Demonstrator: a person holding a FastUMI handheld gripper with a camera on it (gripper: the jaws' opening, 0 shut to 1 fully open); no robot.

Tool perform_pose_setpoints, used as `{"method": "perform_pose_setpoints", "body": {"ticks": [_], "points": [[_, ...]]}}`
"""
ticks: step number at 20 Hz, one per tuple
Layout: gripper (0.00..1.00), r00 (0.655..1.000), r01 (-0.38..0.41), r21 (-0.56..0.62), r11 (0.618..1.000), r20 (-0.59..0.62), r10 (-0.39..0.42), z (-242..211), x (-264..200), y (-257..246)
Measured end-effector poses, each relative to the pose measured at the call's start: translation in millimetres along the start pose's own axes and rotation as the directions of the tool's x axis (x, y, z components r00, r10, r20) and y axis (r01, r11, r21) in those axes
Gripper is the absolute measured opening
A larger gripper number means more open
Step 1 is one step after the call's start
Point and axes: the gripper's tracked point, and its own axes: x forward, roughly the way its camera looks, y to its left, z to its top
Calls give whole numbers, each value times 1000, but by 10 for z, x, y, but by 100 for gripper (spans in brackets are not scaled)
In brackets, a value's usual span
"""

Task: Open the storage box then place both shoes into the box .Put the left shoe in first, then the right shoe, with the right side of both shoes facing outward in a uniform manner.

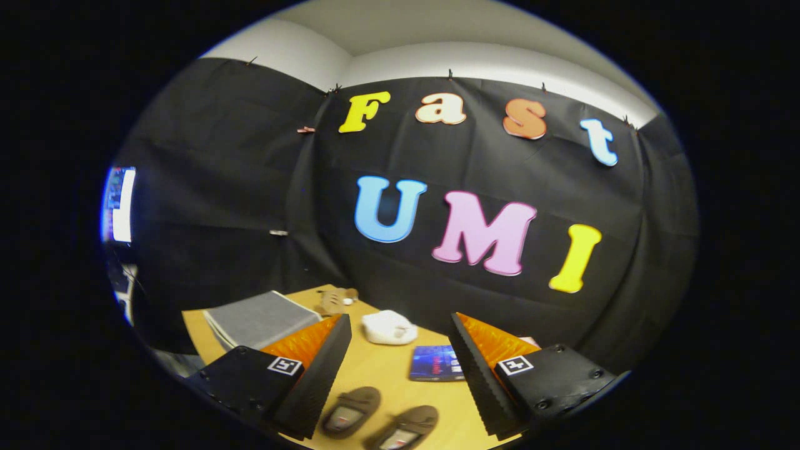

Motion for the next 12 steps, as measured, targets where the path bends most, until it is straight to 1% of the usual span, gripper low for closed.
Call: {"method": "perform_pose_setpoints", "body": {"ticks": [1,2,3,4,5,6,7,8,10,11,12], "points": [[97,998,-57,87,995,3,57,22,42,98],[97,992,-124,178,976,16,124,52,114,234],[97,980,-199,277,940,24,200,57,193,380],[98,960,-269,382,884,32,278,69,236,519],[99,937,-322,486,813,40,347,52,283,655],[98,912,-361,578,731,57,406,30,307,741],[98,894,-379,652,657,76,441,-33,328,798],[98,879,-387,707,591,90,468,-117,373,828],[98,845,-402,790,463,125,520,-236,576,889],[98,827,-400,819,411,129,547,-320,677,939],[98,814,-396,839,373,132,566,-419,791,975]]}}
